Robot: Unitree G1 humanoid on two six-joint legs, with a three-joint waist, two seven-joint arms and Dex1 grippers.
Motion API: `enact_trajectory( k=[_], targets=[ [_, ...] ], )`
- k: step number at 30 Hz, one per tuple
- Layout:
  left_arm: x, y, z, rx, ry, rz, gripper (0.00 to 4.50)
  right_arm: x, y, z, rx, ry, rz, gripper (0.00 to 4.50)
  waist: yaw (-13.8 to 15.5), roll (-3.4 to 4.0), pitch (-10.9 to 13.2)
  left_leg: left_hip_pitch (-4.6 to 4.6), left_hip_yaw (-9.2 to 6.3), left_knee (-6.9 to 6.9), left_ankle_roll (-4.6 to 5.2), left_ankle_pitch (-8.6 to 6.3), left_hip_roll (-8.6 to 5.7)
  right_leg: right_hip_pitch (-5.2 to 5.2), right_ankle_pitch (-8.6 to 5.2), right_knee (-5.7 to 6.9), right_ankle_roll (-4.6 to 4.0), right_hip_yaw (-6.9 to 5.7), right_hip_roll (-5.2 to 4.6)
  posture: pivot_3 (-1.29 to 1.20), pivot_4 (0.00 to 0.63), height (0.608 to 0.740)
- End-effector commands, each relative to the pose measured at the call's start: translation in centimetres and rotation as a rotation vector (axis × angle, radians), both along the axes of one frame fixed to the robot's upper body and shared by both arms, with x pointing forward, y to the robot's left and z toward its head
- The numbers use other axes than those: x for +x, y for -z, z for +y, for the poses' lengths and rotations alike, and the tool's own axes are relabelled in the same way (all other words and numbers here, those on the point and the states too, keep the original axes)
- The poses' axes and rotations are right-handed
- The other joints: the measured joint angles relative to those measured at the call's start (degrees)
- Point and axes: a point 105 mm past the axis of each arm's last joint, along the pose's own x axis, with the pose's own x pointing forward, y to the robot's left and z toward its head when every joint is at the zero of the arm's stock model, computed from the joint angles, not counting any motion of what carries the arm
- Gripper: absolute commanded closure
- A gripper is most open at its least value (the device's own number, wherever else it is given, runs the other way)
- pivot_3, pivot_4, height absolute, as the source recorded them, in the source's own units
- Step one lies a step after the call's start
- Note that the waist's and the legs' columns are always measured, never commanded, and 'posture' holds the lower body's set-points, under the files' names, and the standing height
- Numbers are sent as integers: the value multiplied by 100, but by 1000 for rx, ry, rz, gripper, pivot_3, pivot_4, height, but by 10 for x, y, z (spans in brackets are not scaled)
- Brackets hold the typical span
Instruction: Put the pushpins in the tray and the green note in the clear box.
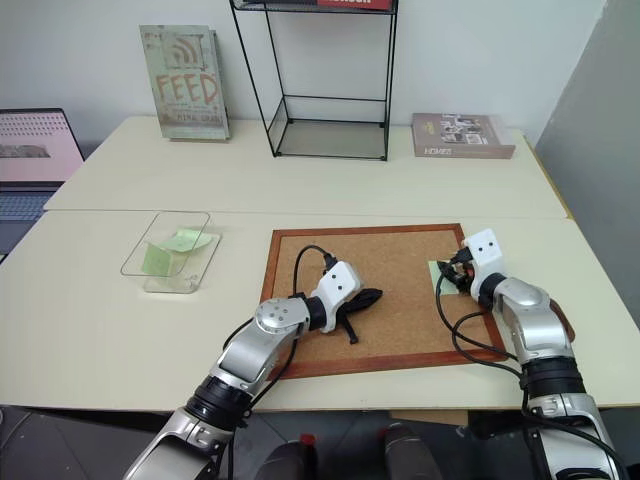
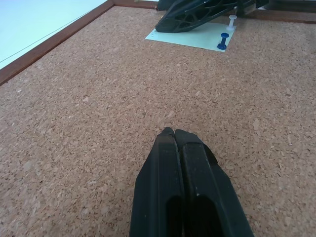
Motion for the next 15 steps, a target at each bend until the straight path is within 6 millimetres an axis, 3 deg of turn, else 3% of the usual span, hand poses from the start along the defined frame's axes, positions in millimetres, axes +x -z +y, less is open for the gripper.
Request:
enact_trajectory(
  k=[1,8,15],
  targets=[
    [-3,5,0,24,13,17,4500,1,-15,5,-19,-24,-66,3129,0,0,0,0,0,0,0,0,0,0,0,0,0,0,0,0,150,740],
    [-2,10,0,44,12,30,4500,-4,-16,4,-43,-36,-82,4469,4,0,0,1,0,2,0,0,0,2,1,1,1,0,0,0,150,740],
    [-2,15,0,76,18,46,4500,-11,-29,3,-37,-30,-131,4487,15,0,0,-1,-2,-1,0,0,-1,2,1,-1,1,-1,0,0,150,740]
  ],
)
